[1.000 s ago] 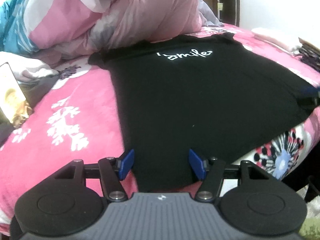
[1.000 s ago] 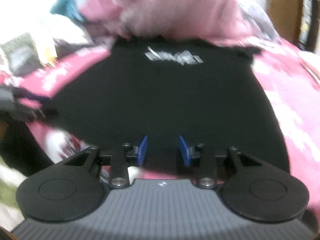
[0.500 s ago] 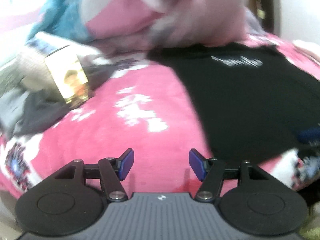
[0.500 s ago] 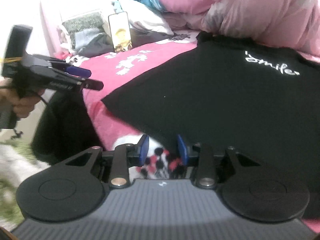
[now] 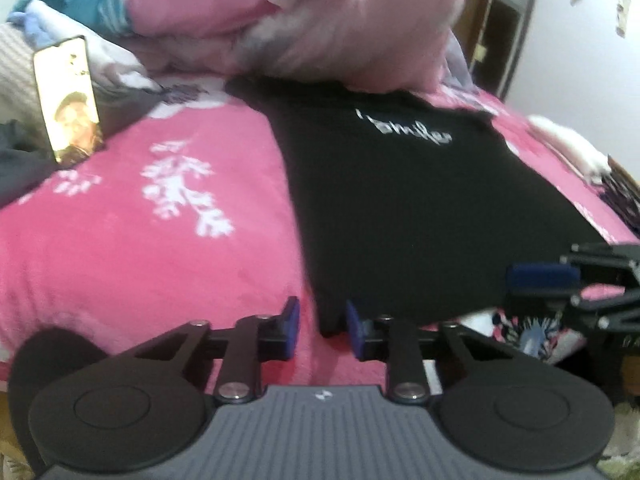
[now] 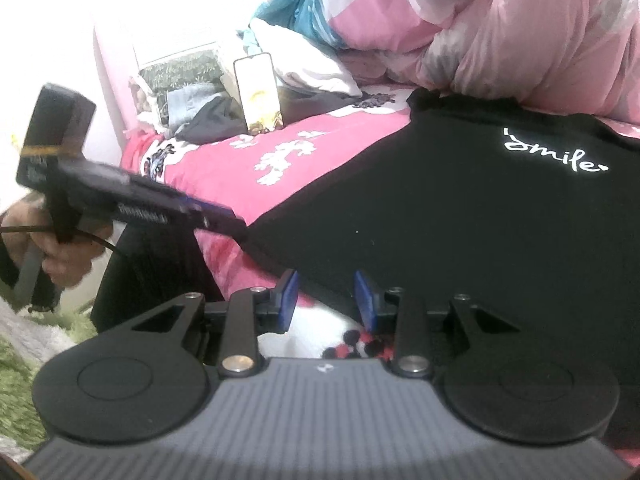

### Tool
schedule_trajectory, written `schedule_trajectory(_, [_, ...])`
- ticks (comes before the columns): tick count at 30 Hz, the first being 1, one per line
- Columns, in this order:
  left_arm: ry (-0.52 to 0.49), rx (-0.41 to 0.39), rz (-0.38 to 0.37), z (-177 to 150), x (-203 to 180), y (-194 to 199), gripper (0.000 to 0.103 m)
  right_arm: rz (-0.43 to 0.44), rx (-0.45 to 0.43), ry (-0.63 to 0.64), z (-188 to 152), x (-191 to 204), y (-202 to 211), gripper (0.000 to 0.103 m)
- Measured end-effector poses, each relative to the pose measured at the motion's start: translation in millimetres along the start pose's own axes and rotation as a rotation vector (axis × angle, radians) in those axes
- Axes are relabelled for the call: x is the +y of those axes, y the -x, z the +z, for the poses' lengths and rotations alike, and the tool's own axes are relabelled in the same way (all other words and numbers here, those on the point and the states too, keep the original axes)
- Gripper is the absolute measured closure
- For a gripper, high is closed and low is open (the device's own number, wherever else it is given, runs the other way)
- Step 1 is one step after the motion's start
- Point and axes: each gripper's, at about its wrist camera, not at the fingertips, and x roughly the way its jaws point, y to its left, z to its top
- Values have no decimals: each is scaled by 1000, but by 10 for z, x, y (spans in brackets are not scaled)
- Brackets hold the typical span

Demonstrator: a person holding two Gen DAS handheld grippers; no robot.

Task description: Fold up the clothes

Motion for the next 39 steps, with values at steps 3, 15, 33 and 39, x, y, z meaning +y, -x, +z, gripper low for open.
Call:
schedule_trajectory(3, [-14,19,-5,-32,-16,-63,86,-8,-3,-18,-9,-29,19,73])
schedule_trajectory(15, [137,51,-70,-31,165,24,98,-19,-28,-71,-63,-79,85,73])
schedule_trajectory(33, [170,65,22,-79,411,187,75,76,-9,-7,100,-19,-213,72])
schedule_trajectory(39, [245,2,-62,218,625,136,75,119,14,102,193,194,-388,72])
